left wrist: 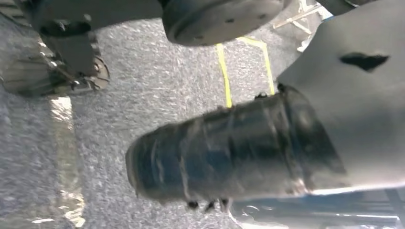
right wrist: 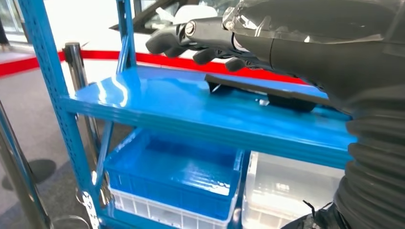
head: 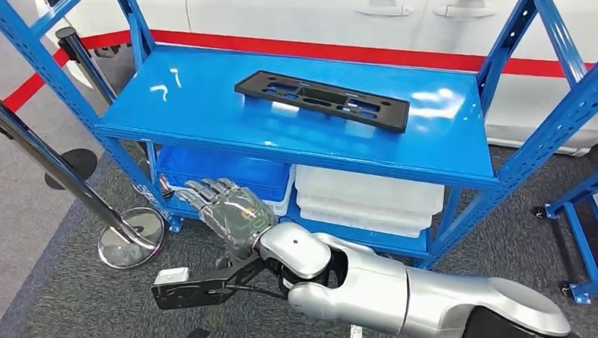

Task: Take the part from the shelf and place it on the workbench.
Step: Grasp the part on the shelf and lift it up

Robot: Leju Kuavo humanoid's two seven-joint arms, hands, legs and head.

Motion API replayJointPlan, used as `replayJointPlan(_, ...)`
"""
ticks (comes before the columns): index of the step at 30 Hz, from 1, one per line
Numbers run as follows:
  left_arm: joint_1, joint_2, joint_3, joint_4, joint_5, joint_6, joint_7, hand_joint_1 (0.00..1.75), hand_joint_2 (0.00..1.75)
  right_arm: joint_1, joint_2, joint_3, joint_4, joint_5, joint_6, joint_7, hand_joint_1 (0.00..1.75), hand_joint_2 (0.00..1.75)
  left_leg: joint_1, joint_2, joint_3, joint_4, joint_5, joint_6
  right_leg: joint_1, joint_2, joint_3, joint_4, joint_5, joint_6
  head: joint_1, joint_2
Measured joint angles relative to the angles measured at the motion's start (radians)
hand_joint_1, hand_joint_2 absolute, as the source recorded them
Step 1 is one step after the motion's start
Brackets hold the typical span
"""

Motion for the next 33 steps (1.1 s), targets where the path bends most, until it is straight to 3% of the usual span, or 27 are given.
replayJointPlan(2,0.002,0.000,0.000,0.000,0.003,0.000,0.001,0.00,0.00,-0.001,0.000,0.000,0.001,0.002,-0.004,0.006,0.00,1.75,0.004,0.001,0.006,-0.004,-0.002,0.011,0.001,-0.002,-0.006,0.017,-0.014,0.009,0.004,0.000)
replayJointPlan(3,0.002,-0.001,0.000,0.000,0.005,0.000,0.002,0.00,0.00,-0.002,0.000,0.001,0.001,0.005,-0.007,0.013,0.00,1.75,0.007,0.002,0.011,-0.008,-0.003,0.018,0.001,-0.004,-0.022,0.052,-0.033,0.013,0.007,0.000)
replayJointPlan(6,0.000,-0.001,-0.001,0.000,0.011,0.001,0.002,0.00,0.00,0.000,-0.001,0.001,0.008,0.018,-0.017,0.051,0.00,1.75,0.005,0.004,0.017,-0.009,-0.010,0.031,0.000,-0.007,-0.129,0.238,-0.100,0.018,0.012,0.000)
replayJointPlan(7,0.000,-0.001,-0.002,0.000,0.014,0.002,0.003,0.00,0.00,0.002,-0.003,0.001,0.012,0.022,-0.021,0.065,0.00,1.75,0.004,0.004,0.019,-0.007,-0.013,0.033,0.000,-0.007,-0.159,0.279,-0.102,0.017,0.012,0.000)
replayJointPlan(8,0.001,-0.001,-0.003,0.001,0.016,0.002,0.003,0.00,0.00,0.004,-0.004,0.001,0.018,0.025,-0.025,0.079,0.00,1.75,0.003,0.004,0.021,-0.006,-0.017,0.034,0.001,-0.007,-0.174,0.285,-0.085,0.016,0.012,0.000)
replayJointPlan(9,0.001,-0.001,-0.004,0.001,0.018,0.002,0.004,0.00,0.00,0.004,-0.005,0.000,0.024,0.027,-0.030,0.088,0.00,1.75,0.003,0.003,0.025,-0.003,-0.021,0.033,0.001,-0.007,-0.168,0.252,-0.051,0.013,0.012,0.000)
replayJointPlan(11,0.001,-0.002,-0.007,0.001,0.022,0.002,0.004,0.00,0.00,0.004,-0.006,0.000,0.037,0.028,-0.040,0.101,0.00,1.75,0.000,0.001,0.032,0.004,-0.033,0.029,0.003,-0.007,-0.119,0.124,0.026,0.003,0.012,0.000)
replayJointPlan(12,0.001,-0.003,-0.008,0.001,0.024,0.002,0.004,0.00,0.00,0.003,-0.006,-0.001,0.045,0.029,-0.045,0.105,0.00,1.75,-0.002,0.000,0.033,0.007,-0.038,0.025,0.004,-0.006,-0.095,0.069,0.047,-0.001,0.012,0.000)
replayJointPlan(15,-0.001,-0.005,-0.013,0.001,0.030,0.002,0.005,0.00,0.00,0.003,-0.007,-0.006,0.070,0.028,-0.057,0.119,0.00,1.75,-0.002,0.000,0.031,0.009,-0.043,0.011,0.009,-0.003,-0.074,0.021,0.048,-0.008,0.011,0.000)
replayJointPlan(18,-0.001,-0.006,-0.020,0.001,0.035,0.003,0.007,0.00,0.00,0.003,-0.009,-0.009,0.090,0.026,-0.067,0.129,0.00,1.75,0.000,0.003,0.024,0.034,-0.065,-0.006,0.000,-0.003,-0.060,0.007,0.050,-0.019,0.008,0.000)
replayJointPlan(21,-0.002,-0.008,-0.024,0.001,0.037,0.003,0.007,0.00,0.00,0.006,-0.009,-0.012,0.112,0.023,-0.077,0.131,0.00,1.75,0.005,0.004,-0.063,0.203,-0.136,-0.021,-0.003,-0.005,-0.048,0.003,0.045,-0.027,0.003,0.000)
replayJointPlan(22,-0.001,-0.008,-0.025,0.001,0.037,0.003,0.007,0.00,0.00,0.009,-0.009,-0.013,0.121,0.021,-0.079,0.131,0.00,1.75,0.006,0.005,-0.094,0.251,-0.146,-0.024,-0.003,-0.005,-0.047,0.004,0.043,-0.028,0.003,0.000)
replayJointPlan(23,0.000,-0.008,-0.025,0.001,0.038,0.003,0.008,0.00,0.00,0.012,-0.009,-0.013,0.129,0.020,-0.080,0.131,0.00,1.75,0.006,0.005,-0.109,0.267,-0.137,-0.026,-0.002,-0.005,-0.046,0.005,0.040,-0.028,0.003,0.000)
replayJointPlan(24,0.000,-0.008,-0.026,0.001,0.038,0.003,0.008,0.00,0.00,0.013,-0.009,-0.013,0.136,0.019,-0.081,0.131,0.00,1.75,0.006,0.005,-0.106,0.245,-0.110,-0.026,-0.002,-0.003,-0.044,0.007,0.037,-0.028,0.003,0.000)
replayJointPlan(26,0.000,-0.008,-0.027,0.001,0.038,0.003,0.008,0.00,0.00,0.014,-0.008,-0.015,0.146,0.019,-0.082,0.135,0.00,1.75,0.006,0.005,-0.054,0.121,-0.036,-0.020,-0.003,-0.001,-0.037,0.011,0.028,-0.024,0.003,0.000)
replayJointPlan(27,-0.001,-0.008,-0.028,0.001,0.039,0.003,0.008,0.00,0.00,0.014,-0.008,-0.016,0.150,0.019,-0.082,0.137,0.00,1.75,0.003,0.004,-0.026,0.064,-0.014,-0.016,-0.001,-0.001,-0.035,0.013,0.024,-0.021,0.004,0.000)
replayJointPlan(29,-0.003,-0.008,-0.029,0.001,0.039,0.003,0.009,0.00,0.00,0.014,-0.008,-0.019,0.159,0.017,-0.082,0.140,0.00,1.75,-0.002,0.003,0.000,0.012,-0.009,-0.005,0.001,0.000,-0.036,0.014,0.021,-0.013,0.004,0.000)
replayJointPlan(33,-0.003,-0.008,-0.034,0.002,0.038,0.002,0.010,0.00,0.00,0.016,-0.009,-0.027,0.177,0.013,-0.088,0.141,0.00,1.75,0.003,0.002,0.012,-0.003,-0.011,0.016,0.004,-0.002,-0.039,0.029,0.002,0.007,0.006,0.000)
